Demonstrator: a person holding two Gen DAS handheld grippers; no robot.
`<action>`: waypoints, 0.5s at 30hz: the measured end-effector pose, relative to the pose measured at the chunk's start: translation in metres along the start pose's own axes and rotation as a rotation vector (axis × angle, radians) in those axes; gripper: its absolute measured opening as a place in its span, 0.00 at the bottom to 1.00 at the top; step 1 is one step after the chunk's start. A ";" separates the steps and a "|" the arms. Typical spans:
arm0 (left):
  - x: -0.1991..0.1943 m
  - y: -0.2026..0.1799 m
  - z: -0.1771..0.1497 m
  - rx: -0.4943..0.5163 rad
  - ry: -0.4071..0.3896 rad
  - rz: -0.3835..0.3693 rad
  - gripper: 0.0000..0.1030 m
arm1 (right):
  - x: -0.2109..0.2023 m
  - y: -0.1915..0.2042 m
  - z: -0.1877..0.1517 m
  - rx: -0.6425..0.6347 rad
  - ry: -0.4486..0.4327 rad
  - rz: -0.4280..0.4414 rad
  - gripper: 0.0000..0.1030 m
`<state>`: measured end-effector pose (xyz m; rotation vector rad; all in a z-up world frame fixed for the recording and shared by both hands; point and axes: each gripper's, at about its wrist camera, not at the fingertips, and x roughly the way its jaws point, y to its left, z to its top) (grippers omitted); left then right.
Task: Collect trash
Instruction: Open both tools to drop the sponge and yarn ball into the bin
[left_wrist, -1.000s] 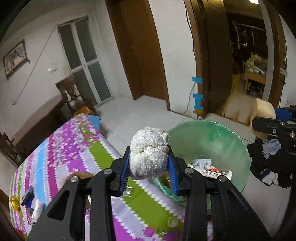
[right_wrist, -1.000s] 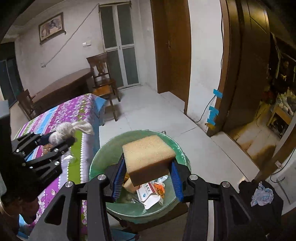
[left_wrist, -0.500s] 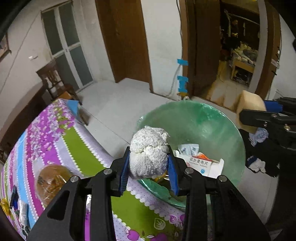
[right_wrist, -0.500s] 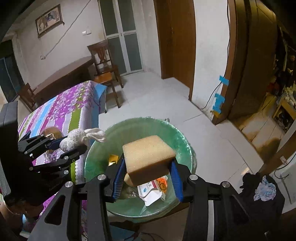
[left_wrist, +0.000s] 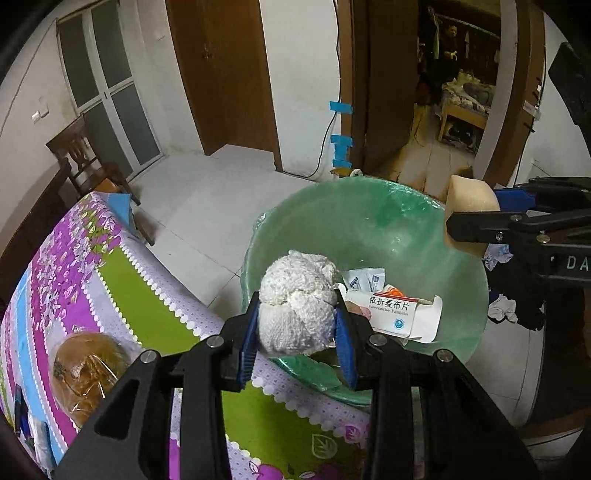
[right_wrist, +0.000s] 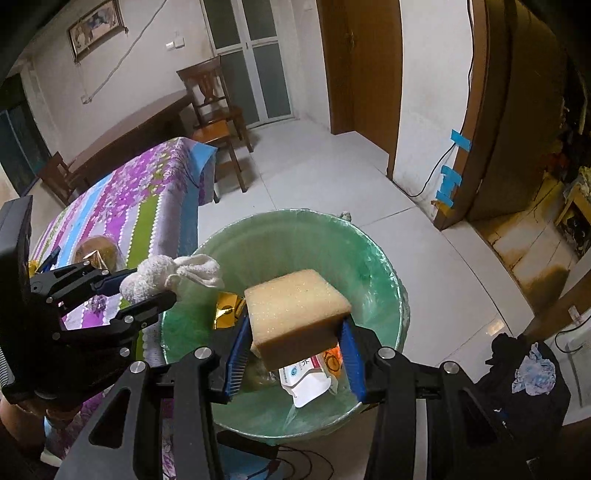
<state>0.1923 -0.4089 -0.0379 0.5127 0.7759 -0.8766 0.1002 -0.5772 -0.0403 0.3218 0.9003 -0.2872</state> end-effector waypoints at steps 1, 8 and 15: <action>0.001 -0.001 0.000 0.001 0.001 0.001 0.34 | 0.001 -0.001 0.000 -0.002 0.002 -0.002 0.45; 0.001 -0.002 0.003 0.007 -0.003 0.007 0.34 | 0.004 0.003 0.009 -0.031 0.008 -0.023 0.45; -0.002 0.000 0.001 0.010 -0.030 0.041 0.59 | 0.010 0.000 0.016 -0.023 0.008 -0.039 0.60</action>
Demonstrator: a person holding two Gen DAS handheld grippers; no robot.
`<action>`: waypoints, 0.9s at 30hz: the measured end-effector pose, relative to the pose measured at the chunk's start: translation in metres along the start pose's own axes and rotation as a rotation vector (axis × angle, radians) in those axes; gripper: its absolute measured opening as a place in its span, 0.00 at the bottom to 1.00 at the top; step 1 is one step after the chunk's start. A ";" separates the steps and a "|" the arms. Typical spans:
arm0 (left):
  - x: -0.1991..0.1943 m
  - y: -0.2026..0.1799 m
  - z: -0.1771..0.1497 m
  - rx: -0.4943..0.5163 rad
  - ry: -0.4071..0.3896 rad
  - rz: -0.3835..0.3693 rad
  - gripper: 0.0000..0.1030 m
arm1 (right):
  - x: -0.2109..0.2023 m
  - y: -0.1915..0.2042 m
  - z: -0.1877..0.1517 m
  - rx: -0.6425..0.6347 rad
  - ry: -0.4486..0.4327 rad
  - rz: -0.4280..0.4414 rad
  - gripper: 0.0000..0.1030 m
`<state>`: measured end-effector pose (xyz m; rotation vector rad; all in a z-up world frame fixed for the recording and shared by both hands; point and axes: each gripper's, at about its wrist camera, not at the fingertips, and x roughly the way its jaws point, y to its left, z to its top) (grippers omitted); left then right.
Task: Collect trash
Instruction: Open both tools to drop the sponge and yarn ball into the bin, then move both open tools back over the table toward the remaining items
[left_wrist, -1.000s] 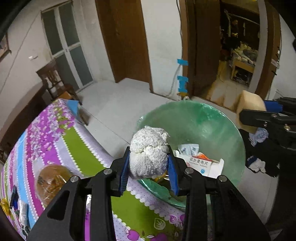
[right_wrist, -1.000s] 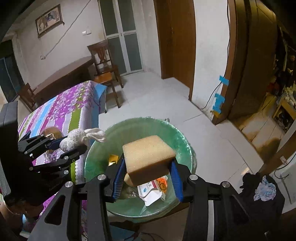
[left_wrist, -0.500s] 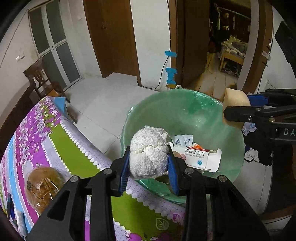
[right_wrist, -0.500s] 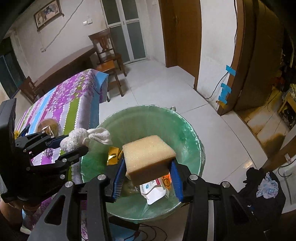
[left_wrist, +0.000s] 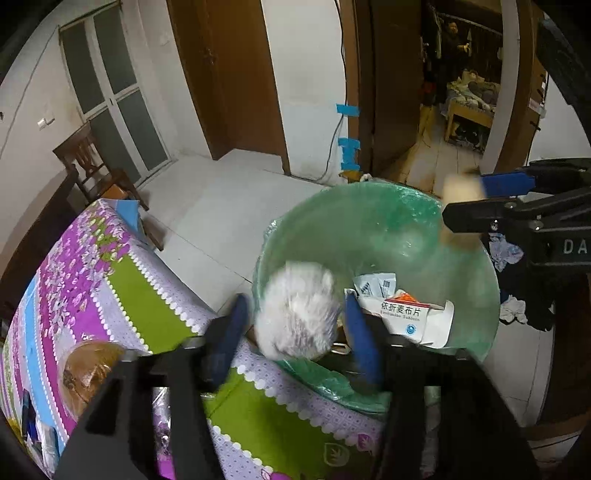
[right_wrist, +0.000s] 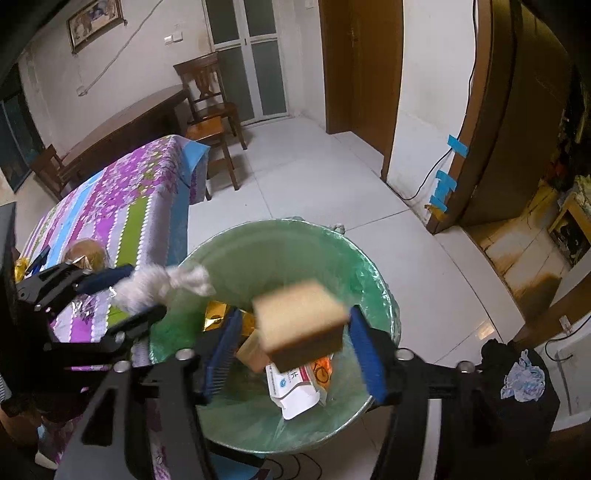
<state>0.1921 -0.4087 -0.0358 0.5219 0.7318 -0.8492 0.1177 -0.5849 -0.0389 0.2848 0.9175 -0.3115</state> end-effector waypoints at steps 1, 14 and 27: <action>-0.001 0.000 -0.001 0.001 -0.004 -0.002 0.60 | 0.002 0.000 -0.001 0.000 0.004 -0.001 0.60; -0.020 0.001 -0.014 -0.040 -0.019 -0.030 0.60 | -0.013 -0.009 -0.021 0.049 -0.048 0.007 0.60; -0.104 0.085 -0.097 -0.259 -0.121 0.115 0.64 | -0.070 0.081 -0.068 -0.027 -0.356 0.083 0.63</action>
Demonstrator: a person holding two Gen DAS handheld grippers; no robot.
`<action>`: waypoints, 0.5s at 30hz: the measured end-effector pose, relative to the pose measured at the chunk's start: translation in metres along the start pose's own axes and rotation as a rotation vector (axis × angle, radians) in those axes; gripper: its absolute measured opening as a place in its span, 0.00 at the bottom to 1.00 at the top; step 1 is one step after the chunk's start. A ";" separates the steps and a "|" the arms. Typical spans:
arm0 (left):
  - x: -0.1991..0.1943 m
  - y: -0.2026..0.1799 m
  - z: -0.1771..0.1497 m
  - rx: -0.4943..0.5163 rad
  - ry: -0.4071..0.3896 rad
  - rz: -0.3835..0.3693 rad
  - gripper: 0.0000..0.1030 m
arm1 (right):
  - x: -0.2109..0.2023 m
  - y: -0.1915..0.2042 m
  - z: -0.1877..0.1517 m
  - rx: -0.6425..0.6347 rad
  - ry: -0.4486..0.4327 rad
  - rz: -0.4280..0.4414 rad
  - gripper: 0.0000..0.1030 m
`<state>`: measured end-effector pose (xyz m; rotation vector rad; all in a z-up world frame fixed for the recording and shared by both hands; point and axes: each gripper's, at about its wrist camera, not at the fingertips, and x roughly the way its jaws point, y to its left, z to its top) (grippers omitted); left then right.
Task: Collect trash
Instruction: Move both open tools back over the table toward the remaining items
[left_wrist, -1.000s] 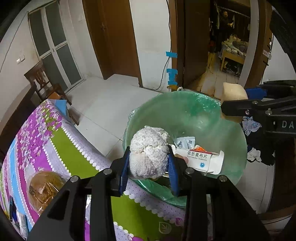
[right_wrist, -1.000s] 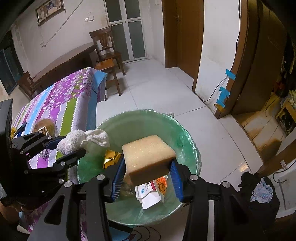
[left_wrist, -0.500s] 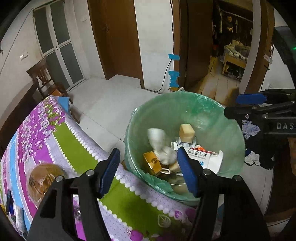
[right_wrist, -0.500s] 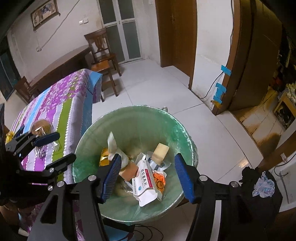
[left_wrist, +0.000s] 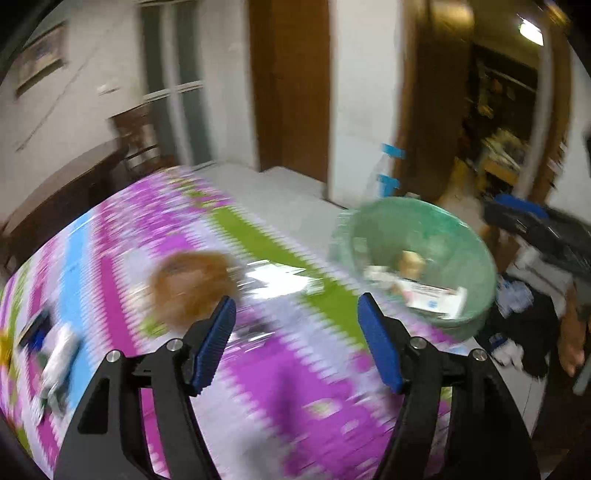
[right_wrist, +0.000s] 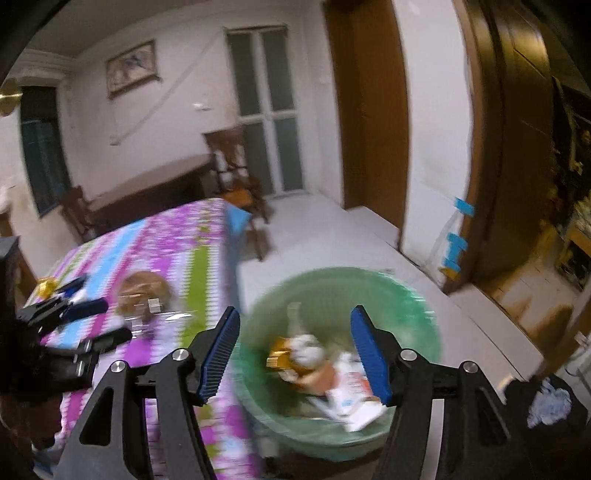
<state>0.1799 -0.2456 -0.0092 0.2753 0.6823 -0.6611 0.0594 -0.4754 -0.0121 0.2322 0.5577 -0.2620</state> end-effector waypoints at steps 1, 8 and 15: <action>-0.005 0.012 -0.003 -0.024 -0.005 0.022 0.66 | -0.004 0.012 -0.004 -0.014 -0.007 0.023 0.65; -0.041 0.175 -0.022 -0.364 0.040 0.386 0.81 | -0.030 0.072 -0.039 -0.075 0.000 0.137 0.71; -0.003 0.297 -0.035 -0.541 0.202 0.457 0.68 | -0.037 0.086 -0.065 0.001 0.052 0.193 0.71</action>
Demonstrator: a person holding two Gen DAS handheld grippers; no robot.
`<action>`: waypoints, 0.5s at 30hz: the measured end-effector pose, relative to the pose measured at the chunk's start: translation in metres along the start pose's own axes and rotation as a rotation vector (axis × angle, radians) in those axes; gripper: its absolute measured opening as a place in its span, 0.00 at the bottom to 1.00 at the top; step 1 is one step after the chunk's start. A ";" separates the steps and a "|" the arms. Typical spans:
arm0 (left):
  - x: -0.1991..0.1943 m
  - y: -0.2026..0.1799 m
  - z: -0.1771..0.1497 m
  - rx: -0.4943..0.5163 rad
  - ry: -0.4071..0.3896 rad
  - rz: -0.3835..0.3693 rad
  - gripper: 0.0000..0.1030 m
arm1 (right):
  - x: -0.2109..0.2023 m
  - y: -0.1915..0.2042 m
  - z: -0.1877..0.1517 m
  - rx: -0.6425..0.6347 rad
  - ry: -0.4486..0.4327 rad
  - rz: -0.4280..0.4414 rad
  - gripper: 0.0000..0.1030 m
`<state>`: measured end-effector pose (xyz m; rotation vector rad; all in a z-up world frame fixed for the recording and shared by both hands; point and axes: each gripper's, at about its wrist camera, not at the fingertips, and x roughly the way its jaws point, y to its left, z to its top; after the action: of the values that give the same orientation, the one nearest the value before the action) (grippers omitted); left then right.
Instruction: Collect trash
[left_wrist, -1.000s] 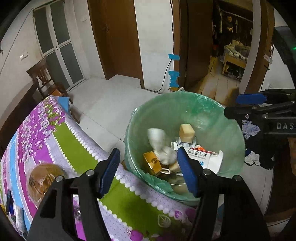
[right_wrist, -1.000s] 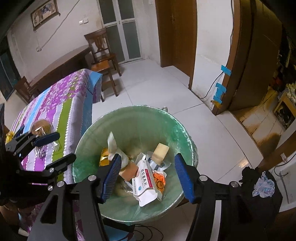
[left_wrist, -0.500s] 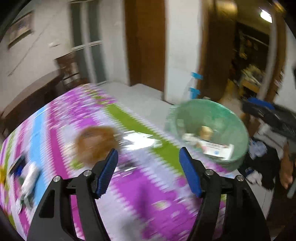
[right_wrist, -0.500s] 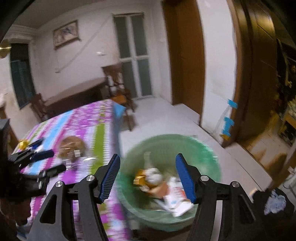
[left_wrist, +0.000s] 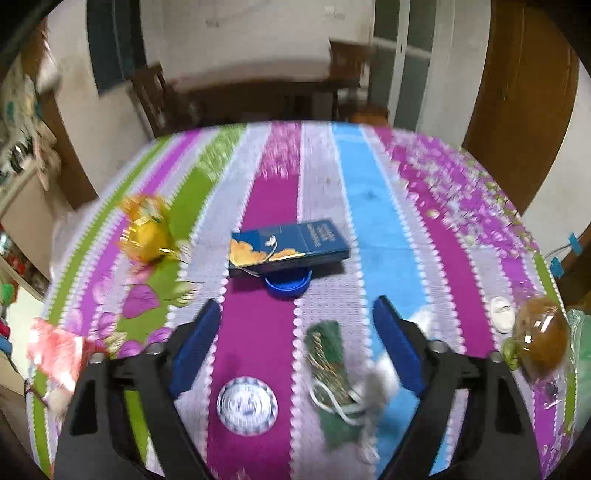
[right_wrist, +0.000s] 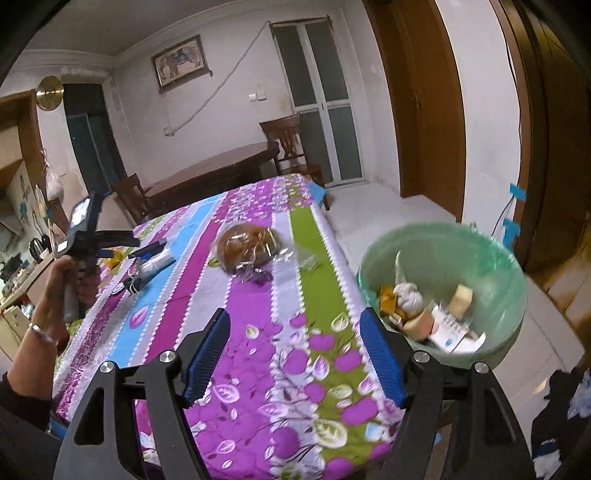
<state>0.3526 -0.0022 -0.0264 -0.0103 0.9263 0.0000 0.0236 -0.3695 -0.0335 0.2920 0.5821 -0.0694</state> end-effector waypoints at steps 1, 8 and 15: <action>0.003 0.002 0.005 0.004 -0.003 0.001 0.66 | 0.000 0.002 -0.002 -0.001 0.005 -0.007 0.71; -0.013 0.027 0.065 0.062 -0.026 0.002 0.66 | 0.008 0.018 0.003 -0.005 0.030 0.059 0.73; -0.001 0.001 0.085 0.518 -0.009 0.043 0.66 | 0.034 0.060 0.006 -0.072 0.076 0.164 0.80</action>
<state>0.4200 -0.0002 0.0260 0.4891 0.8952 -0.1991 0.0645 -0.3132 -0.0322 0.2720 0.6323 0.1208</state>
